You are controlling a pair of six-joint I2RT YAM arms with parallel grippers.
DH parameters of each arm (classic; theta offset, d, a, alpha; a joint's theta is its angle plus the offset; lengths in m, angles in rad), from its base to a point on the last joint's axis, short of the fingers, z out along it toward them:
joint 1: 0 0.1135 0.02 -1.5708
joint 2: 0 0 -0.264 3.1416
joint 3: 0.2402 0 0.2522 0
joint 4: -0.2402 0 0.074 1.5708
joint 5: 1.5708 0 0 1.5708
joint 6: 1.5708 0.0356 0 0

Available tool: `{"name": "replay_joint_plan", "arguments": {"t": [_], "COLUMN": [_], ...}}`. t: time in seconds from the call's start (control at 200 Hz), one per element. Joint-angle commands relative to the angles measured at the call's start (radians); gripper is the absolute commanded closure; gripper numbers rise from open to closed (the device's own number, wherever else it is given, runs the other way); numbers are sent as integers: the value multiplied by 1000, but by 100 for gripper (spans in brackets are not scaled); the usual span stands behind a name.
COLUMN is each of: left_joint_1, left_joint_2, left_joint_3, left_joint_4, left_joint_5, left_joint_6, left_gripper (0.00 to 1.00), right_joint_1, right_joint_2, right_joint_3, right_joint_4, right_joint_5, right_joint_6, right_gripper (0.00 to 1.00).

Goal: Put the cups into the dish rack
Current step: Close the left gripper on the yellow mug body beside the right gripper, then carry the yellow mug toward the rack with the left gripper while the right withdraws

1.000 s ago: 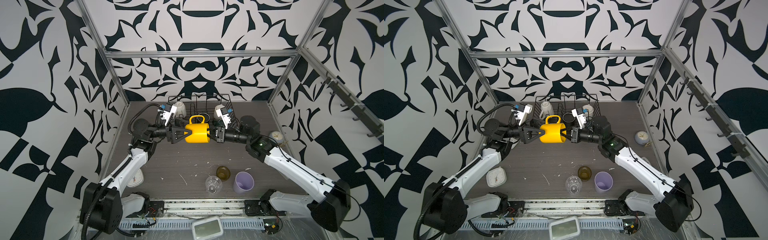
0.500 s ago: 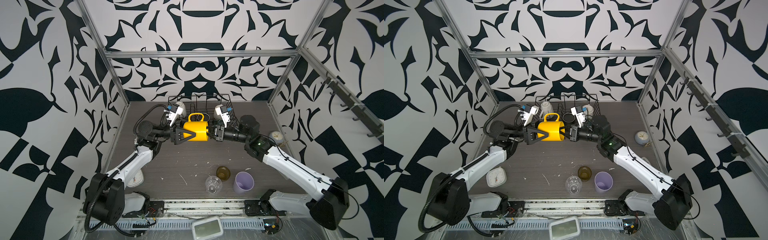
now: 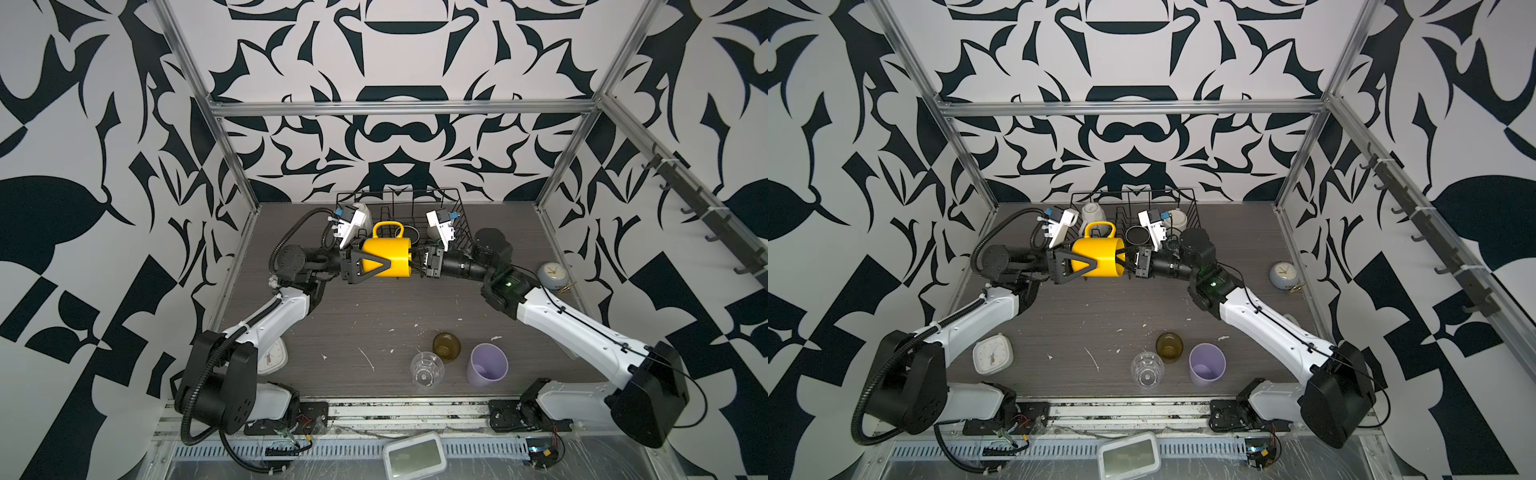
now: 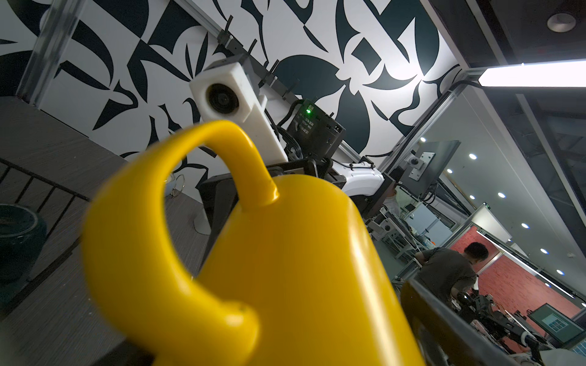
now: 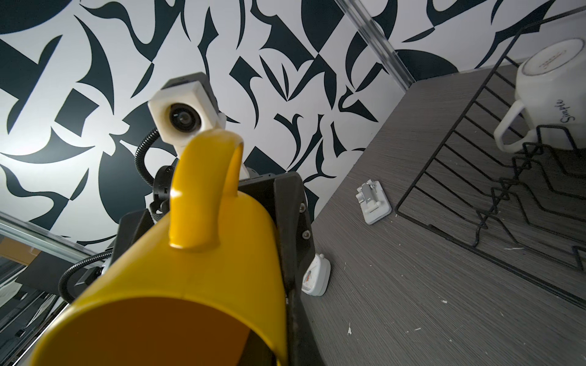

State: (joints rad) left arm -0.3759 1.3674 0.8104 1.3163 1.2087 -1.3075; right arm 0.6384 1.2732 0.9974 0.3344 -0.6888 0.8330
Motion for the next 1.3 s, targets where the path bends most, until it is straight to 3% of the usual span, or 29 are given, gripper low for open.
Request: {"name": "replay_joint_plan", "arguments": {"t": [0.0,0.275,0.555,0.595,0.645,0.68,0.79,0.925,1.295], "left_joint_1": [-24,-24,-24,-23,-24,-22,-19,8,65], "left_joint_2": [-6,0,6,6,7,7,10,10,-5], "left_joint_3": [17,25,50,53,59,62,77,91,97], "left_joint_4": [96,97,97,97,97,96,97,88,72], "left_joint_5": [45,51,73,77,78,77,81,75,61], "left_joint_6": [-39,-43,-65,-67,-71,-75,-81,-98,-111], "left_gripper": [3,9,35,43,68,79,100,100,100], "right_joint_1": [26,50,54,55,55,55,54,54,53], "right_joint_2": [3,3,-22,-24,-28,-32,-45,-62,-123], "right_joint_3": [68,102,109,109,109,109,107,101,76], "right_joint_4": [135,51,-21,-27,-34,-42,-61,-87,-141], "right_joint_5": [32,57,100,103,111,117,132,154,216], "right_joint_6": [6,-54,-99,-103,-106,-110,-122,-141,-162], "right_gripper": [100,100,100,100,100,100,100,98,60]}}
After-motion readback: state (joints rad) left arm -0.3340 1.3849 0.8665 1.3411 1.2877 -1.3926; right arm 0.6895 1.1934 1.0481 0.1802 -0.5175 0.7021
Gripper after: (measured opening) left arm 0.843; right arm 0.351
